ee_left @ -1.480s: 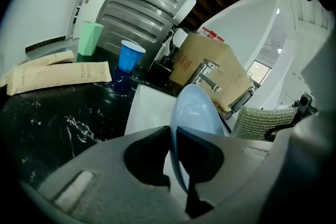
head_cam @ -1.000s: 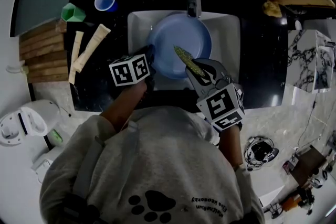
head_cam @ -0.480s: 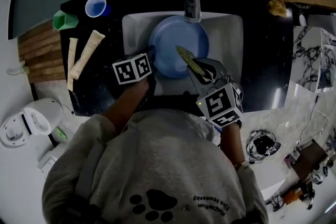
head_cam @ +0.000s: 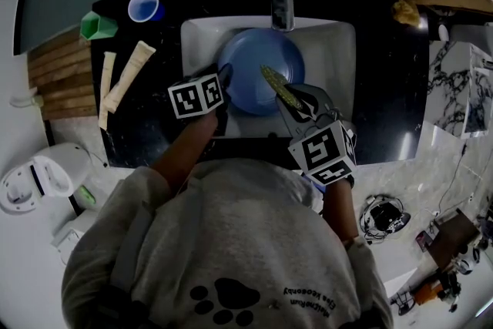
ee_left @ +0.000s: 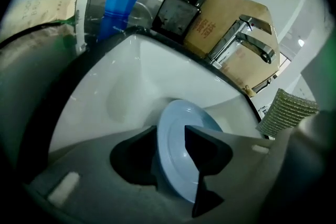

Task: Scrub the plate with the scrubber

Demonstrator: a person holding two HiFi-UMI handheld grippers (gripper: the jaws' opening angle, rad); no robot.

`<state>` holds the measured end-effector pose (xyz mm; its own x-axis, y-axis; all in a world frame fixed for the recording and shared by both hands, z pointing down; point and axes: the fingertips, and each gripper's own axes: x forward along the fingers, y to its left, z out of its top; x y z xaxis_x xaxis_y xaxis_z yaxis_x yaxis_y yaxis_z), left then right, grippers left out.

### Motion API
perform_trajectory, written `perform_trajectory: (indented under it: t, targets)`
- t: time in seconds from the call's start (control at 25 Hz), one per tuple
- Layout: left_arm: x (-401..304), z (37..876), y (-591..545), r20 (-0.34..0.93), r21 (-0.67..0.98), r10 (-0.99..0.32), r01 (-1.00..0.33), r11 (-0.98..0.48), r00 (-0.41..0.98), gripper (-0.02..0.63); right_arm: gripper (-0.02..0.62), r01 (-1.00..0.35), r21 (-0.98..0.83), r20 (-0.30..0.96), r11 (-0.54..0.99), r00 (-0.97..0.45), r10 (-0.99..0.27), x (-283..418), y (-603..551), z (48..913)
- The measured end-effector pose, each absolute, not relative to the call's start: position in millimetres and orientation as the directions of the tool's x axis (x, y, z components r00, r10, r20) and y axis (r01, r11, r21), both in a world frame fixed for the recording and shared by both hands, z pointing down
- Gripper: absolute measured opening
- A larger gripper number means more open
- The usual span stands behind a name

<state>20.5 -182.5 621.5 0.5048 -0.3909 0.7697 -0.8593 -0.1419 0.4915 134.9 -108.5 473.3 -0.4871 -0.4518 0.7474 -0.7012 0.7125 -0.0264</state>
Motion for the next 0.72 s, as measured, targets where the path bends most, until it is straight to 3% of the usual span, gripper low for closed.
perform_trajectory:
  t: [0.36,0.72]
  targets:
    - [25.4,561.1,-198.9,0.679,0.354,-0.548,-0.871,-0.34,0.489,0.17,0.067,-0.749,0.028,0.722,0.662,-0.443,-0.532,146.0,-97.9,457.9]
    - [37.7,473.1,-194.0,0.451,0.139,-0.718,-0.837,-0.53,0.53,0.062,0.067,-0.811,0.142,0.627,0.567,-0.37,-0.686,155.2,-107.2,425.3]
